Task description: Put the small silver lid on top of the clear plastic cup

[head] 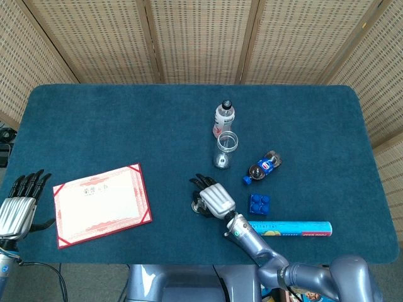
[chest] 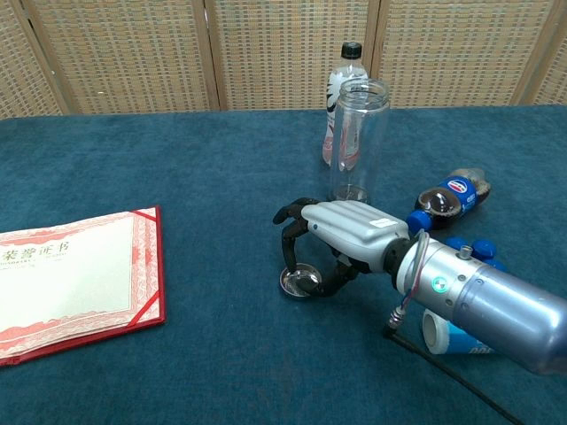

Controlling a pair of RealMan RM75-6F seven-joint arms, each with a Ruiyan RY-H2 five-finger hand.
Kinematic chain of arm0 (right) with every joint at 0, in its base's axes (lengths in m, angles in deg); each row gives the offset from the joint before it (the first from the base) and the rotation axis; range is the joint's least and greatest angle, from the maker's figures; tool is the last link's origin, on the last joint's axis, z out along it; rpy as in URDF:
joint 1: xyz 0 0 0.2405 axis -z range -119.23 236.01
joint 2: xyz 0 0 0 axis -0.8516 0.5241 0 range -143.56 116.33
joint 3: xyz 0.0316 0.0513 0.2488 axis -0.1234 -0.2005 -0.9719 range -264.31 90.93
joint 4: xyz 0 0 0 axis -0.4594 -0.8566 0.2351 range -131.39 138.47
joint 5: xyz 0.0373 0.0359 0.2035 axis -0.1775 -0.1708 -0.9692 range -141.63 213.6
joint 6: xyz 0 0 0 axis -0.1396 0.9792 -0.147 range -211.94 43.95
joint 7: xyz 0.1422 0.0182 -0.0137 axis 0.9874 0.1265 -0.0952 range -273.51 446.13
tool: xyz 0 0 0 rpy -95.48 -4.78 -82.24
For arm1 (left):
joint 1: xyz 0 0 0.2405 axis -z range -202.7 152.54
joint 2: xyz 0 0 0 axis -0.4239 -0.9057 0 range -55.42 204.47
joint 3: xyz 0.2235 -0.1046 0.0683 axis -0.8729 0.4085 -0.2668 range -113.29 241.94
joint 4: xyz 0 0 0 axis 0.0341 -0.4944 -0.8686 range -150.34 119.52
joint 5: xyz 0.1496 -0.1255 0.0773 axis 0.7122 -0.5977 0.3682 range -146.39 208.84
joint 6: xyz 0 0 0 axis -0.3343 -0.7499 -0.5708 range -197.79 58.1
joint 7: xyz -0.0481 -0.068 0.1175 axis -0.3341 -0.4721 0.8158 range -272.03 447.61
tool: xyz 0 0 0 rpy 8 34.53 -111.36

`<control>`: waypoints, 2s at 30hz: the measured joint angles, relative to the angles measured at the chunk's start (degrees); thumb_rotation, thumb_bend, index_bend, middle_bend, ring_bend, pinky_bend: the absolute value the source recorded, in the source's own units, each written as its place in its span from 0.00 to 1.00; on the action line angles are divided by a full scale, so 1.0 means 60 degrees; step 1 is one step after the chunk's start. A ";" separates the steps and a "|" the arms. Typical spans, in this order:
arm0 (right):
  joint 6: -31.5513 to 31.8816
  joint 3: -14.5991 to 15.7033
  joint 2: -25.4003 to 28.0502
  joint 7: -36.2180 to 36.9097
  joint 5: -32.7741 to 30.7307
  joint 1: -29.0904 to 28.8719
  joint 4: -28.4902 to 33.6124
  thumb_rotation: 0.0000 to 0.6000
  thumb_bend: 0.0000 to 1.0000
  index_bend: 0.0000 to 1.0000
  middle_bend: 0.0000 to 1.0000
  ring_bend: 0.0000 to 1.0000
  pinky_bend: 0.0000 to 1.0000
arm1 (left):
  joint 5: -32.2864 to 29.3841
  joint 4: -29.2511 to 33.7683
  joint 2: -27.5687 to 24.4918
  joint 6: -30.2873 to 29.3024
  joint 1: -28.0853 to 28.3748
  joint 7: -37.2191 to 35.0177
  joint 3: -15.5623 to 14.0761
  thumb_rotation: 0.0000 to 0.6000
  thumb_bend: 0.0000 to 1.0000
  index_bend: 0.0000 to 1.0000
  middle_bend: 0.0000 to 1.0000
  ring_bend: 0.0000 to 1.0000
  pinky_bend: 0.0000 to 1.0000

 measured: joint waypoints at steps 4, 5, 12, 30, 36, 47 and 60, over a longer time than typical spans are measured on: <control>0.0004 0.0000 -0.0025 0.0003 -0.0028 0.0000 -0.0037 1.00 0.52 0.56 0.22 0.02 0.21 | 0.0022 0.0008 -0.0002 -0.0019 -0.0004 -0.0012 -0.0008 1.00 0.13 0.00 0.00 0.00 0.00; 0.0003 -0.0005 -0.0035 0.0001 -0.0044 -0.0001 -0.0051 1.00 0.53 0.56 0.22 0.02 0.21 | 0.0027 0.0009 -0.0001 -0.0018 -0.0003 -0.0018 -0.0011 1.00 0.13 0.00 0.00 0.00 0.00; 0.0001 -0.0028 -0.0052 -0.0073 -0.0103 -0.0016 -0.0060 1.00 0.56 0.58 0.23 0.03 0.21 | 0.0052 0.0008 -0.0005 -0.0025 0.0004 -0.0059 -0.0015 1.00 0.13 0.00 0.00 0.00 0.00; 0.0120 -0.0008 0.0023 -0.0338 -0.0202 0.0056 0.0083 1.00 0.57 0.59 0.23 0.03 0.21 | 0.0074 0.0014 0.0010 -0.0027 0.0015 -0.0051 -0.0029 1.00 0.13 0.00 0.00 0.00 0.00; 0.0194 -0.0004 0.0084 -0.0427 -0.0178 0.0072 0.0189 1.00 0.57 0.59 0.23 0.03 0.21 | 0.0073 0.0009 0.0007 -0.0030 0.0017 -0.0062 -0.0029 1.00 0.13 0.00 0.00 0.00 0.00; 0.0686 -0.0055 0.0823 -0.1189 -0.0143 0.0271 0.1379 1.00 0.57 0.60 0.23 0.03 0.21 | 0.0150 0.0067 -0.0028 -0.0161 -0.0024 -0.0082 -0.0034 1.00 0.13 0.00 0.00 0.00 0.00; 0.1571 -0.0281 0.2554 -0.2562 -0.0202 0.0710 0.3834 1.00 0.57 0.59 0.22 0.03 0.21 | 0.0314 0.0171 -0.0071 -0.0387 -0.0103 -0.0065 -0.0057 1.00 0.13 0.00 0.00 0.00 0.00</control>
